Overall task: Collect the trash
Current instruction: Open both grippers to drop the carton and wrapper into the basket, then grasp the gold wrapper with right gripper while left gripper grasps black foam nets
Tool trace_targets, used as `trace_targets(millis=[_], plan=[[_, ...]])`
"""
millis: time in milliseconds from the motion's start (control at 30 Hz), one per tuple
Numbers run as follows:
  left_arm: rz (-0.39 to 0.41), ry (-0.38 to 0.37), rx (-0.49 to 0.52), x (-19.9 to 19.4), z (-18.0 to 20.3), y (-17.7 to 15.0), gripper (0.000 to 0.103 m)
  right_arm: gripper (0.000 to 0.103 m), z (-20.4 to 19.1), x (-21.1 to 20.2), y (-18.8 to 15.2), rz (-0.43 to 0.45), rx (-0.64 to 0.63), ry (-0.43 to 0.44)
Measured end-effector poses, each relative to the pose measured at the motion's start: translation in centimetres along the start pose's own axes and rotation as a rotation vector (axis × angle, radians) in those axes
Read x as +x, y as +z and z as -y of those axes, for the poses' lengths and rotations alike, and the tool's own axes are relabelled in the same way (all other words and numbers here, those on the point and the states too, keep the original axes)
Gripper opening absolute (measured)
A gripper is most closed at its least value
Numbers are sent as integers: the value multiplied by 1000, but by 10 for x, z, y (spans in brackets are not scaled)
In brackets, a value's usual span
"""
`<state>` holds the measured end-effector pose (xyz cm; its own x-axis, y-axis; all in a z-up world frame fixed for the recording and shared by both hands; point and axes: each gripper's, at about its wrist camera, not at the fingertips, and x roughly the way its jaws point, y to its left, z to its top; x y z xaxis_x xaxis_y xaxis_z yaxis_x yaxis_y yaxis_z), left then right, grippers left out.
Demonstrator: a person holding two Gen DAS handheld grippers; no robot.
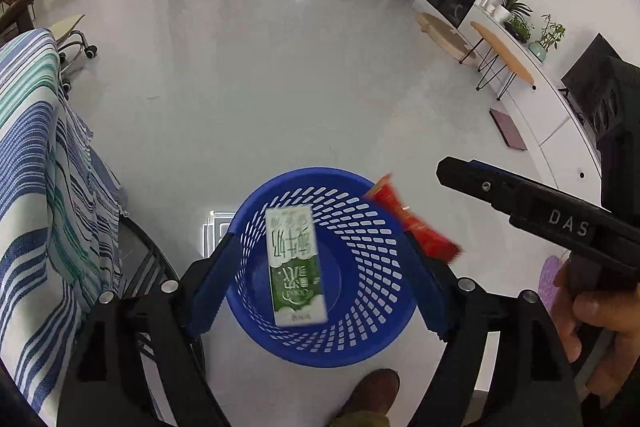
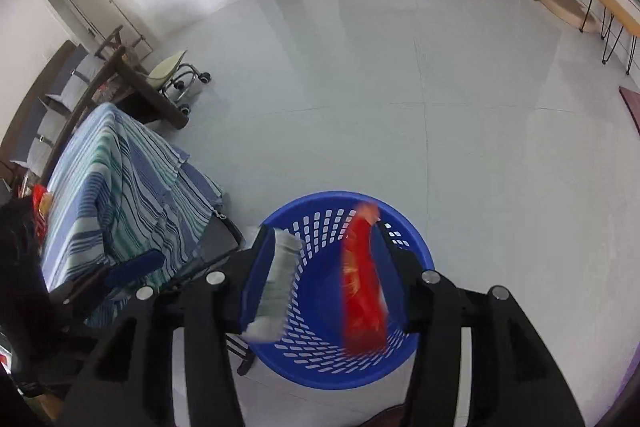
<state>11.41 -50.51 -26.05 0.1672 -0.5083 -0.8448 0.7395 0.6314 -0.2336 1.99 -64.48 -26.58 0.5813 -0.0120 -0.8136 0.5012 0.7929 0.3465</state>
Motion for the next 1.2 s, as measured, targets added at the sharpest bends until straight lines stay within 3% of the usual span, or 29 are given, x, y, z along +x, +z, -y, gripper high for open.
trace_targets(millis=[133,200,367,467,600,667,900,1067,1200], plan=[[81,5,36,-40,3,-14,93,52,1,-15,2,37,-8,-22],[133,-4,50,-65,9,-19,98,60,-7,-26,3,74,-20,-43],[239,9,71,-135,6,-52,98,90,-53,-57,-3,226,-111,-119],[251,19,65,-169,-10,-77,98,91,-91,-68,-18,298,-204,-141],[231,72,31,-207,-51,-117,98,91,-149,-74,-59,330,-285,-86],[238,104,17,-229,-75,-142,98,91,-177,-72,-82,317,-306,-46],[221,317,-102,-288,-191,-209,98,91,-296,-55,-157,184,-469,97],[208,424,-190,-319,-271,-241,98,91,-377,-40,-177,61,-617,182],[169,502,-230,-329,-321,-254,98,91,-413,-16,-187,-48,-665,200]])
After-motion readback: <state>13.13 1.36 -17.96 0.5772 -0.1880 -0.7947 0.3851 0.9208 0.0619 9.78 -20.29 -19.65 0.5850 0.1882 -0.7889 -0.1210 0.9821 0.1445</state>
